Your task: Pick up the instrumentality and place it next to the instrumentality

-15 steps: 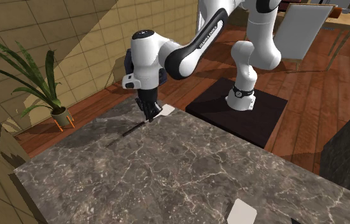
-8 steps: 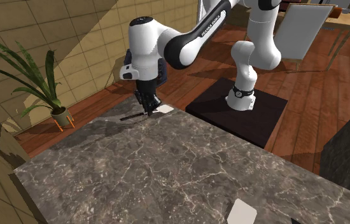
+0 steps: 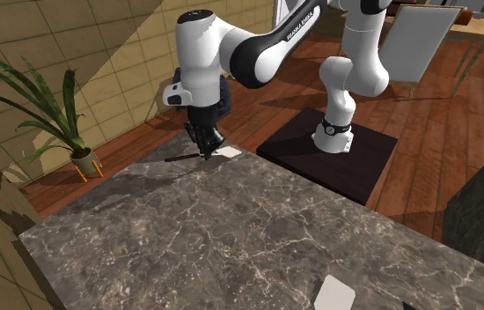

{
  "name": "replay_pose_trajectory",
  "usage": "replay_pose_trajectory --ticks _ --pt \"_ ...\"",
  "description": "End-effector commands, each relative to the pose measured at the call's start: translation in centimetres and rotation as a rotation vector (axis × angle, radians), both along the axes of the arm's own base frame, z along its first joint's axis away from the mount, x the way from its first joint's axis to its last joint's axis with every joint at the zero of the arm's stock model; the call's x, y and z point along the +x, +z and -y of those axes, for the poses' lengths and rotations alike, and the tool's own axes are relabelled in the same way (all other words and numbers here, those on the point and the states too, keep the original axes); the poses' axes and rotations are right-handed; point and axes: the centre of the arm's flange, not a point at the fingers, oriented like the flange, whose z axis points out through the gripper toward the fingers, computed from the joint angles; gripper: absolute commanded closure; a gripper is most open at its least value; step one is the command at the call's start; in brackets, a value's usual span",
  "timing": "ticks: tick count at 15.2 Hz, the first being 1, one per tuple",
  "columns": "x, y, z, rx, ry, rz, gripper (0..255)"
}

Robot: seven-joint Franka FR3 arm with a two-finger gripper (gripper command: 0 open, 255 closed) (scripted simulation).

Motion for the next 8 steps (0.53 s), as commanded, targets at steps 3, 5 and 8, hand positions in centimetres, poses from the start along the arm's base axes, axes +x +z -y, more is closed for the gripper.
replay_pose_trajectory --ticks 3,5,8 --pt "3.1 0.3 -4.1 0.0 -0.001 0.0 255" --pt "4.7 0.3 -6.2 0.0 -0.001 0.0 255" --pt "7.0 0.4 -9.4 0.0 -0.001 0.0 255"
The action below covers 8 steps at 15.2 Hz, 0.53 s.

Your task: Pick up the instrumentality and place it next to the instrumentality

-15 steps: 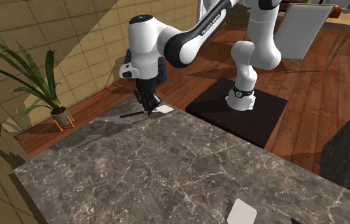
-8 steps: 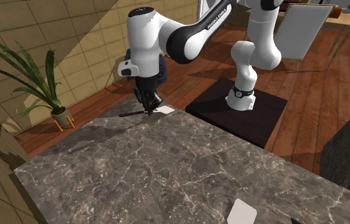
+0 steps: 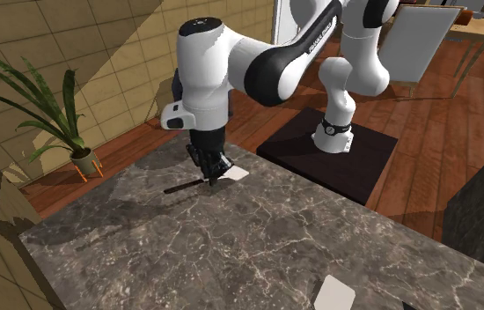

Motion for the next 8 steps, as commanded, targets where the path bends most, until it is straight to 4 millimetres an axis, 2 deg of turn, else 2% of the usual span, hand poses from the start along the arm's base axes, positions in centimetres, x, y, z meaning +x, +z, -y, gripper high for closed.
replay_pose_trajectory --ticks 1,8 --pt "1.6 -0.2 -2.3 0.0 -0.001 0.0 255" --pt "7.1 -0.1 -9.7 0.0 -0.001 0.0 255"
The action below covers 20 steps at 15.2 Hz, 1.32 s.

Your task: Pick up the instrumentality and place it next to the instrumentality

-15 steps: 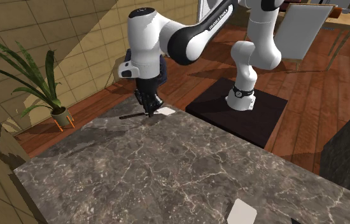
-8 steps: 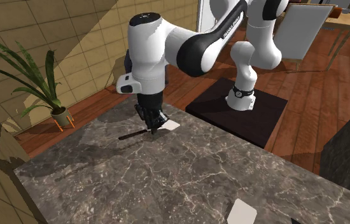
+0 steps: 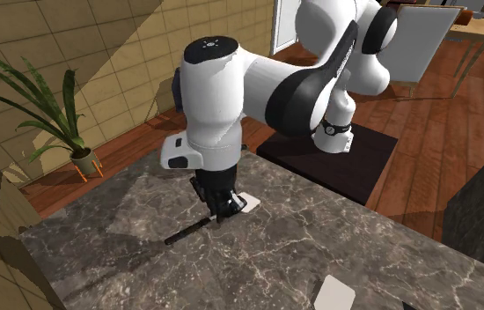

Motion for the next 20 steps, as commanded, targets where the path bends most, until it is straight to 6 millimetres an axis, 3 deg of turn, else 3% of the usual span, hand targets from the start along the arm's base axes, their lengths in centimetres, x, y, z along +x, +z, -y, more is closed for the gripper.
replay_pose_trajectory --ticks 1,4,18,20 --pt "1.6 0.1 -2.0 0.0 -0.001 0.0 255" --pt "3.7 0.1 -4.9 0.0 -0.001 0.0 255" --pt "3.7 -7.3 -4.9 0.0 -0.001 0.0 255" --pt "3.7 -7.3 -4.9 0.0 -0.001 0.0 255"
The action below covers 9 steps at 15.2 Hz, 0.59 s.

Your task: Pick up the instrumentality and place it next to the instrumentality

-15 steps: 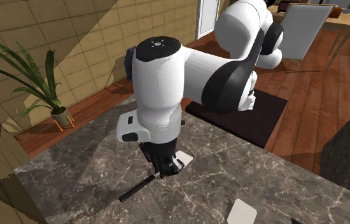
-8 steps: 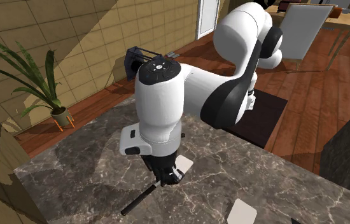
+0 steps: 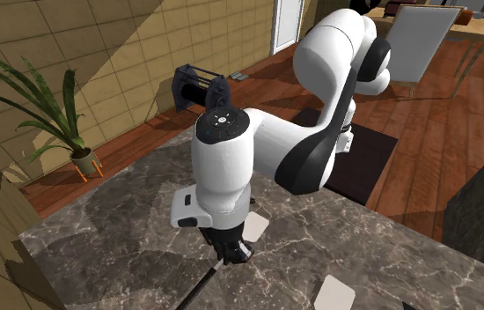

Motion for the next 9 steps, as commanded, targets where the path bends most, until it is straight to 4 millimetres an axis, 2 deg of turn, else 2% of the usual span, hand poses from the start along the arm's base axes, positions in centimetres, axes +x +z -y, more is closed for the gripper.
replay_pose_trajectory --ticks 1,6,7,9 --pt "0.03 -0.13 -0.04 0.0 0.0 0.001 255" --pt "0.03 -0.13 -0.04 0.0 0.0 0.001 255" --pt "0.03 -0.13 -0.04 0.0 0.0 0.001 0" --pt "0.03 -0.13 -0.04 0.0 0.0 0.001 0"
